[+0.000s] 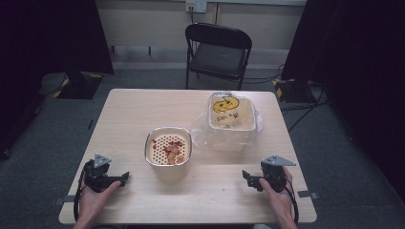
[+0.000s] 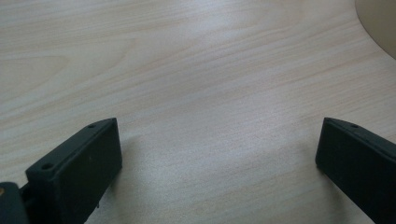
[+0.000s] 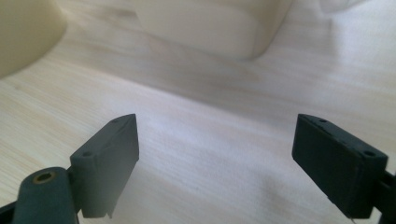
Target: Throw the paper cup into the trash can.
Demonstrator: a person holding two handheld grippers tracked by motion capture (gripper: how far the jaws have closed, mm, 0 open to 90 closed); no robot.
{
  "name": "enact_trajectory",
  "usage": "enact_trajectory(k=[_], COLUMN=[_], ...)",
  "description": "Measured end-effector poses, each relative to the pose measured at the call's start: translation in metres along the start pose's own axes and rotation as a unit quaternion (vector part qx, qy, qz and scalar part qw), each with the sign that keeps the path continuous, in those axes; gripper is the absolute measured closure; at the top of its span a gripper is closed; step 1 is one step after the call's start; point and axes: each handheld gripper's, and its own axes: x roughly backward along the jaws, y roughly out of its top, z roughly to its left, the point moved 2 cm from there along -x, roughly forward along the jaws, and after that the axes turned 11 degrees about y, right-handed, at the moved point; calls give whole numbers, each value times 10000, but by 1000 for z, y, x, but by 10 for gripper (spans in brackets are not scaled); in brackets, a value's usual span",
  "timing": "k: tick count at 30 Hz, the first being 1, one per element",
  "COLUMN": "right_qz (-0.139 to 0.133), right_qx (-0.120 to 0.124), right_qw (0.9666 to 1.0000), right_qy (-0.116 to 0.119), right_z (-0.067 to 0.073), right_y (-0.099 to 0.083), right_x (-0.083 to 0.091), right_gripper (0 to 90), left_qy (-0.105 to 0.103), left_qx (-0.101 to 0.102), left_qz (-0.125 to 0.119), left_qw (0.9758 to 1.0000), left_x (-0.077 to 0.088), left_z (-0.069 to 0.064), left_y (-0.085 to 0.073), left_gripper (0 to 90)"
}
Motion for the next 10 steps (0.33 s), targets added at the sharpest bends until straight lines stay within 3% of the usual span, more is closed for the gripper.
enact_trajectory(k=[5,7,10], right_qz=[383,266,346], right_qx=[-23,81,224], right_qw=[9991,9992,9983], right_qy=[-154,-302,-421], right_z=[-9,-9,-7], right_y=[-14,-19,-19], right_x=[-12,-13,-15], right_gripper=[142,141,131], left_qy=[5,11,11], left_qx=[-16,-1,-1], left_qz=[7,-1,-1], left_qw=[10000,10000,10000], left_x=[0,0,0], left_z=[0,0,0], left_y=[0,0,0], left_gripper=[0,0,0])
